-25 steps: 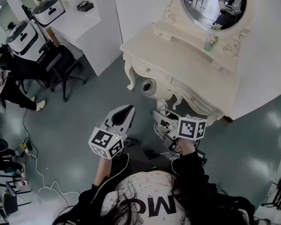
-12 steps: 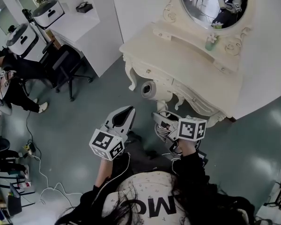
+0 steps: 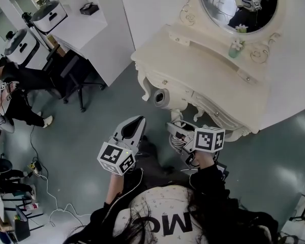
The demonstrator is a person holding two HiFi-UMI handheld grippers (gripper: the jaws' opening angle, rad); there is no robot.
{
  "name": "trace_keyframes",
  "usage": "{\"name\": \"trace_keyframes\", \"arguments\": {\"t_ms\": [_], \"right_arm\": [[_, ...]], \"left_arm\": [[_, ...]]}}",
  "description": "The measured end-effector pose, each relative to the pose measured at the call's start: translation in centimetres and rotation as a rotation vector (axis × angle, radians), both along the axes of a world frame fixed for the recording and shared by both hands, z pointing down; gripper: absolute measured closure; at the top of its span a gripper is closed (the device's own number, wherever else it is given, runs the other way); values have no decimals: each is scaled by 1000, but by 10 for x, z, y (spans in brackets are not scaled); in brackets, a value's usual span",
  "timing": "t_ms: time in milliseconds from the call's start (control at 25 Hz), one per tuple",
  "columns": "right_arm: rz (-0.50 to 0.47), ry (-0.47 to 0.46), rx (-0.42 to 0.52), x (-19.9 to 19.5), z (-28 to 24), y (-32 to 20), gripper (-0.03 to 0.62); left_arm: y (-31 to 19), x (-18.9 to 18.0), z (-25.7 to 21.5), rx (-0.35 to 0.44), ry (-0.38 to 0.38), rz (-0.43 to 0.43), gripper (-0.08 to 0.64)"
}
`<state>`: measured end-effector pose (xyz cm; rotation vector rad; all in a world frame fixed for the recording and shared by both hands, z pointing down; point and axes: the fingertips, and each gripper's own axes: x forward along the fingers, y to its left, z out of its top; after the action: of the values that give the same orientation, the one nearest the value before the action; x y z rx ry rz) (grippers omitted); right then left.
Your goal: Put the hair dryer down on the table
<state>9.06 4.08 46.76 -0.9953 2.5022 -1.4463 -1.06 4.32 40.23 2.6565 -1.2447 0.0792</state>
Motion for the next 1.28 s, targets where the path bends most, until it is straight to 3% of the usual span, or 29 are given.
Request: {"name": "trace_keyframes", "arguments": {"t_ms": [560,960,1280], "right_arm": [[90,-11,-29,-64,-14,-128,324],[131,0,-63,-122,-10,-194,324],[180,9,-70,-142,-5,-224,324]], "left_arm": [[-136,-56,-9,-7,-15,108,548],[-206,-107,-8,-10,2,180,548],[-239,-130,0,-26,5,226,548]]}}
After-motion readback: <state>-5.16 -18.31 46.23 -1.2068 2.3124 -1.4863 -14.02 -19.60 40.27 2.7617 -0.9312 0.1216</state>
